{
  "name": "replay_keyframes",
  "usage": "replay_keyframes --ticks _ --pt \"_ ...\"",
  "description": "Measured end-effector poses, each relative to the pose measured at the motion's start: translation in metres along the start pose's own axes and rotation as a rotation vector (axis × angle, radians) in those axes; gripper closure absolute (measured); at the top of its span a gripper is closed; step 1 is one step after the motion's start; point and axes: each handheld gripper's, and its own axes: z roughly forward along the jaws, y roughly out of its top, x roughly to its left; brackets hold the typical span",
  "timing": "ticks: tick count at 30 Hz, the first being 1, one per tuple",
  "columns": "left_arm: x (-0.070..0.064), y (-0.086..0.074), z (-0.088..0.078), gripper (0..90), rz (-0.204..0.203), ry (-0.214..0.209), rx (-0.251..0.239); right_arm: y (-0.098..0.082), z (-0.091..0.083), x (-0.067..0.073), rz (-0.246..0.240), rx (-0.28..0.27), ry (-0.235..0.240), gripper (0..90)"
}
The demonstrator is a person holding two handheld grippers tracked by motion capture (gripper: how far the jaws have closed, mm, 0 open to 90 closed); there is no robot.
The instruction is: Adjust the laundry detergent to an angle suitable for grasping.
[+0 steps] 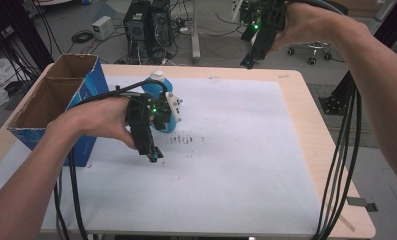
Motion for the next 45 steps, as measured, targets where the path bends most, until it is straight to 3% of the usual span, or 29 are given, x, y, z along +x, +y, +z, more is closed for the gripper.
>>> replay_keyframes --ticks 23,45 --pt "-0.0057 -0.0064 -0.0043 19.0 0.002 0.007 -0.014 0.0059 0.0019 0.0056 -0.015 0.018 -0.005 12.1" --pt "-0.0018 -0.0054 -0.0025 19.0 0.002 0.005 -0.013 0.0060 0.0044 0.0034 -0.021 0.008 -0.004 12.2"
